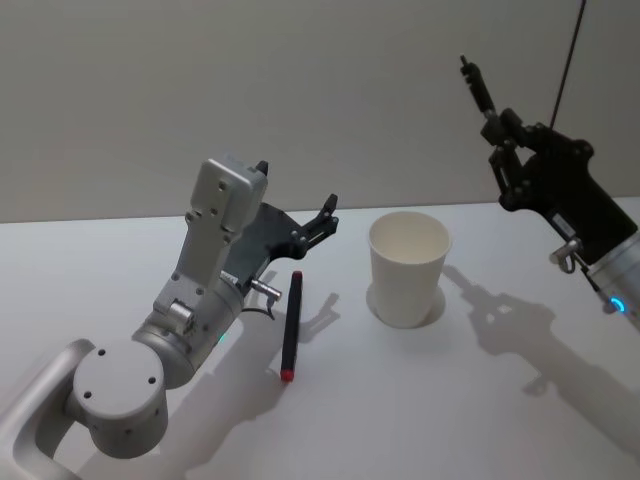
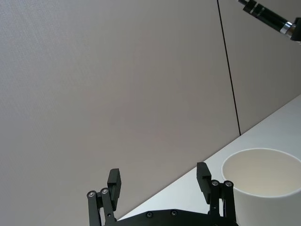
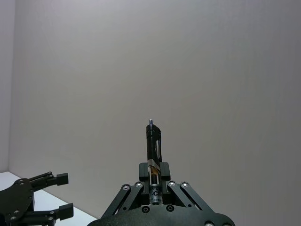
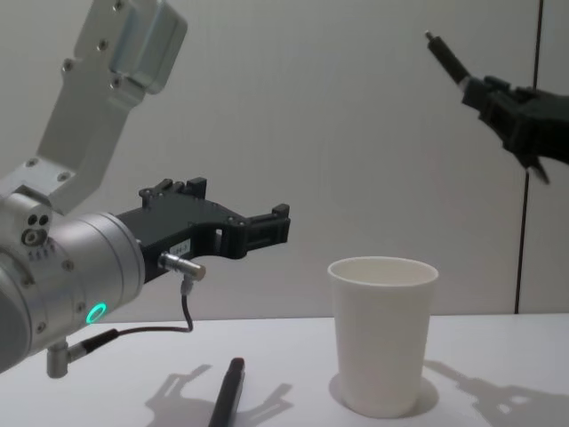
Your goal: Place the pen into the pen holder.
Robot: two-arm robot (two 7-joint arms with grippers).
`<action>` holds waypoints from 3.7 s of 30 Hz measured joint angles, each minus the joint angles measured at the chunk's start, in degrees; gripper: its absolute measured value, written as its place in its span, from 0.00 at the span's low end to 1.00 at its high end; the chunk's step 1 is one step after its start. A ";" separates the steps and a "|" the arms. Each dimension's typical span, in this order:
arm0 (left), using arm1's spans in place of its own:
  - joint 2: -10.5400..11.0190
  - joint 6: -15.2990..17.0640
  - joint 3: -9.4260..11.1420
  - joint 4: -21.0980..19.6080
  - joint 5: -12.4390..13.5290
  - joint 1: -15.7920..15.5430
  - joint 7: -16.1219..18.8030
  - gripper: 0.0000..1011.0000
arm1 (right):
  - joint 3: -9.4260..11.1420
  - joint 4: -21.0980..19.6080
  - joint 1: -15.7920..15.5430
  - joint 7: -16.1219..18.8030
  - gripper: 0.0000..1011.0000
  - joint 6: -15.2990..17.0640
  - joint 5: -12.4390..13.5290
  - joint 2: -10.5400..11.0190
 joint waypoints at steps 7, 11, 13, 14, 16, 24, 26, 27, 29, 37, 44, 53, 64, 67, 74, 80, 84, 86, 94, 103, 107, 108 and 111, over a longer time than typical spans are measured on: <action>0.00 0.00 0.00 0.00 0.00 0.00 0.00 0.99 | -1.03 3.68 2.26 1.62 0.12 -1.91 -1.33 -1.68; 0.00 0.00 0.00 0.00 0.00 0.00 0.00 0.99 | -1.49 5.36 3.23 2.12 0.12 -2.69 -1.96 -2.41; 0.00 0.00 0.00 0.00 0.00 0.00 0.00 0.99 | -1.95 7.11 4.21 2.57 0.12 -3.45 -2.65 -3.14; 0.00 0.00 0.00 0.00 0.00 0.00 0.00 0.99 | -2.05 7.47 4.42 2.65 0.12 -3.57 -2.77 -3.30; 0.00 0.00 0.00 0.00 0.00 0.00 0.00 0.99 | -2.28 8.36 4.93 2.89 0.12 -3.97 -3.13 -3.66; 0.00 0.00 0.00 0.00 0.00 0.00 0.00 0.99 | -3.39 12.64 7.16 3.94 0.12 -5.57 -4.79 -5.32; 0.00 0.00 0.00 0.00 0.00 0.00 0.00 0.99 | -3.59 13.40 7.55 4.11 0.12 -5.78 -5.06 -5.60; 0.00 0.00 0.00 0.00 0.00 0.00 0.00 0.99 | -3.81 14.19 7.95 4.29 0.12 -5.99 -5.32 -5.91; 0.00 0.00 0.00 0.00 0.00 0.00 0.00 0.99 | -4.00 14.88 8.30 4.47 0.12 -6.23 -5.62 -6.17; 0.00 0.00 0.00 0.00 0.00 0.00 0.00 0.99 | -4.78 17.93 9.65 5.09 0.12 -7.02 -6.63 -7.22; 0.00 0.00 0.00 0.00 0.00 0.00 0.00 0.99 | -5.16 19.90 10.31 5.37 0.12 -7.54 -7.21 -7.69; 0.00 0.00 0.00 0.00 0.00 0.00 0.00 0.99 | -5.47 21.47 10.63 5.63 0.12 -7.88 -7.53 -7.92; 0.00 0.00 0.00 0.00 0.00 0.00 0.00 0.99 | -5.75 22.46 10.86 5.91 0.12 -8.15 -7.56 -8.11; 0.00 0.00 0.00 0.00 0.00 0.00 0.00 0.99 | -5.78 22.56 10.88 5.94 0.12 -8.18 -7.56 -8.13; 0.00 0.00 0.00 0.00 0.00 0.00 0.00 0.99 | -5.82 22.77 10.93 5.99 0.33 -8.26 -7.56 -8.16; 0.00 0.00 0.00 0.00 0.00 0.00 0.00 0.99 | -5.86 22.89 10.96 6.03 0.49 -8.31 -7.56 -8.19; 0.00 0.00 0.00 0.00 0.00 0.00 0.00 0.99 | -5.89 22.95 10.98 6.05 0.65 -8.34 -7.56 -8.22; 0.00 0.00 0.00 0.00 0.00 0.00 0.00 0.99 | -5.90 22.96 10.99 6.06 0.69 -8.34 -7.56 -8.22; 0.00 0.00 0.00 0.00 0.00 0.00 0.00 0.99 | -5.84 22.45 10.86 6.09 0.91 -8.01 -7.14 -8.12; 0.00 0.00 0.00 0.00 0.00 0.00 0.00 0.99 | -5.06 18.90 9.21 4.75 0.99 -5.84 -5.41 -6.91; 0.00 0.00 0.00 0.00 0.00 0.00 0.00 0.99 | -4.54 16.84 8.02 3.19 0.99 -4.52 -4.62 -6.11; 0.00 0.00 0.00 0.00 0.00 0.00 0.00 0.99 | -4.38 16.19 7.59 2.47 0.99 -3.99 -4.38 -5.83; 0.00 0.00 0.00 0.00 0.00 0.00 0.00 0.99 | -3.89 14.30 6.31 0.62 0.99 -2.92 -3.94 -5.08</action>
